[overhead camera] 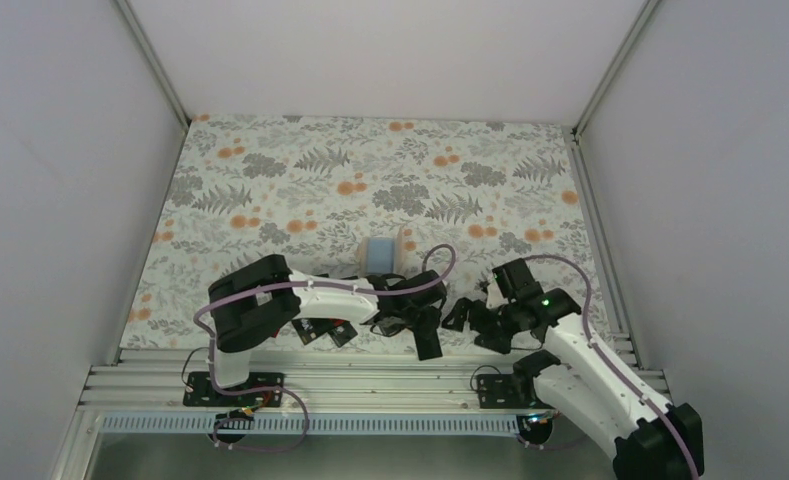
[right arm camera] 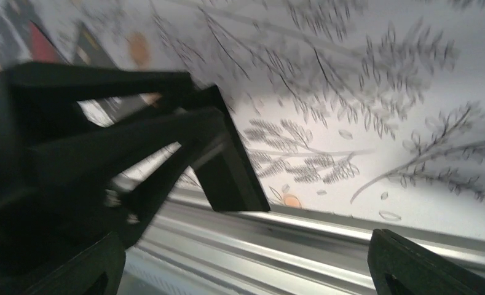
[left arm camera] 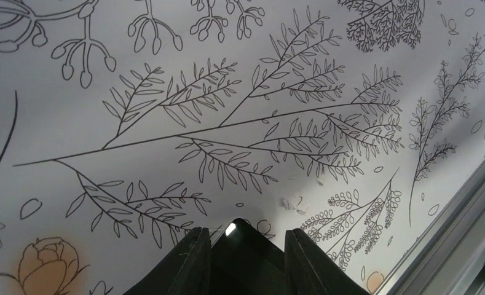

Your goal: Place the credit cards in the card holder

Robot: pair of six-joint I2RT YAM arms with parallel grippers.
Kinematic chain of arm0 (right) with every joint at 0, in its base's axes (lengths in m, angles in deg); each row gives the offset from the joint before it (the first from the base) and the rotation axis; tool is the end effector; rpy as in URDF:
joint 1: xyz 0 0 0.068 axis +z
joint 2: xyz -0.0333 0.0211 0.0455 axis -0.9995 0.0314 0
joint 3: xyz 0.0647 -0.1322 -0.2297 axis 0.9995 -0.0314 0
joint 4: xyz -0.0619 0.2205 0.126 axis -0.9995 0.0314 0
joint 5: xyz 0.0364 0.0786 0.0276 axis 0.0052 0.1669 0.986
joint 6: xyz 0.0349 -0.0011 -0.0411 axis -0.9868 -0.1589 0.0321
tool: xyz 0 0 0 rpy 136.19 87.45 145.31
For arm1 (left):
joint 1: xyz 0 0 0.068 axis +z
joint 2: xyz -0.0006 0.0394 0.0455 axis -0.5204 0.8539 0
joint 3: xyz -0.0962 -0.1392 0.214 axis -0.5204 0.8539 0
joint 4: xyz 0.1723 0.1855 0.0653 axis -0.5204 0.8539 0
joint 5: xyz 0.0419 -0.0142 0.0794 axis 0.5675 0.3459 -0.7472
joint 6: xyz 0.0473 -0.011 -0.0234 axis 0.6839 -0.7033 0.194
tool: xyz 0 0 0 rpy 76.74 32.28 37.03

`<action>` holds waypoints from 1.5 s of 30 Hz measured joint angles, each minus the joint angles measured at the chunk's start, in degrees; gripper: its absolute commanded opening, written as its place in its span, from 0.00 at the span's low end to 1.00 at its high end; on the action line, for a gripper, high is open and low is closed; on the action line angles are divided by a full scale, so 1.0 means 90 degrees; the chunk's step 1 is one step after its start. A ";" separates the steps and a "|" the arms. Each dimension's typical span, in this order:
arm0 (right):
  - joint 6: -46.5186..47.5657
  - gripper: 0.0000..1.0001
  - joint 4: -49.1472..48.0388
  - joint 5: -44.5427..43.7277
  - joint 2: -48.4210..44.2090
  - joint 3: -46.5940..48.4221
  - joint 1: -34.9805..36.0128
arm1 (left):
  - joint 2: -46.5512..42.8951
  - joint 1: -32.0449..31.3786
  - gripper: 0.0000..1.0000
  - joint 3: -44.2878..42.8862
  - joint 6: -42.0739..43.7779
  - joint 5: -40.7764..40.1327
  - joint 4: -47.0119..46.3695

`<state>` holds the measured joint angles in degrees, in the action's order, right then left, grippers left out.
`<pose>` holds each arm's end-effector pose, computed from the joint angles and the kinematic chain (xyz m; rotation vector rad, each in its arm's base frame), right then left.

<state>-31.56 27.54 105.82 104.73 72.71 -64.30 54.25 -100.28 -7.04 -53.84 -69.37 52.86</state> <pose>0.1037 0.0636 0.1899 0.3571 2.9466 0.8924 0.1324 -0.3499 0.1363 0.7838 2.6678 -0.6821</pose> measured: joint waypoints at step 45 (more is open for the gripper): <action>-0.1717 0.66 -0.3155 0.2035 0.0945 -0.2171 0.0537 | -0.0692 0.0367 0.03 0.0580 -0.0085 0.0505 0.0175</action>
<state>-47.01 -0.86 124.13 113.23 53.17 -59.47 48.02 -96.98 -1.82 -54.61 -64.82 54.43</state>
